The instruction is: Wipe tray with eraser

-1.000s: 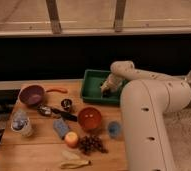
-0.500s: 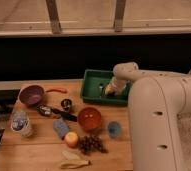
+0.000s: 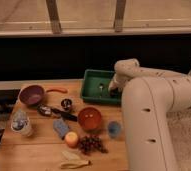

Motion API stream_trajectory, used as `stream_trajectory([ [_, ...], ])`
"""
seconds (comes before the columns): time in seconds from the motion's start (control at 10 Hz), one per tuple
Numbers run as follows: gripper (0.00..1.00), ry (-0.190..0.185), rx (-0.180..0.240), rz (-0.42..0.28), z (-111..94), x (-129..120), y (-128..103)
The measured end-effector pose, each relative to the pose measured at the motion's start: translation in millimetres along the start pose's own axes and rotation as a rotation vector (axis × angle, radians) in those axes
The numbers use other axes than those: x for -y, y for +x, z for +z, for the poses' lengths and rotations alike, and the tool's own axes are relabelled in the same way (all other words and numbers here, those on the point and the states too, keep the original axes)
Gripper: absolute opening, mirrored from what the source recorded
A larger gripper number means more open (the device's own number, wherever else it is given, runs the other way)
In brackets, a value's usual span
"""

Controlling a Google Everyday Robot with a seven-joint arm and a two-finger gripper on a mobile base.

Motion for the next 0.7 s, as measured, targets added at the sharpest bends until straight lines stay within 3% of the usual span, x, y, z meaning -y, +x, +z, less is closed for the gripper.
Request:
stream_trajectory([
  [0.2, 0.00, -0.005, 0.015, 0.011, 6.8, -0.5, -18.2],
  [0.4, 0.00, -0.027, 0.038, -0.009, -2.7, -10.2, -22.3],
  [0.7, 0.00, -0.057, 0.039, -0.068, -21.8, -27.5, 6.4],
])
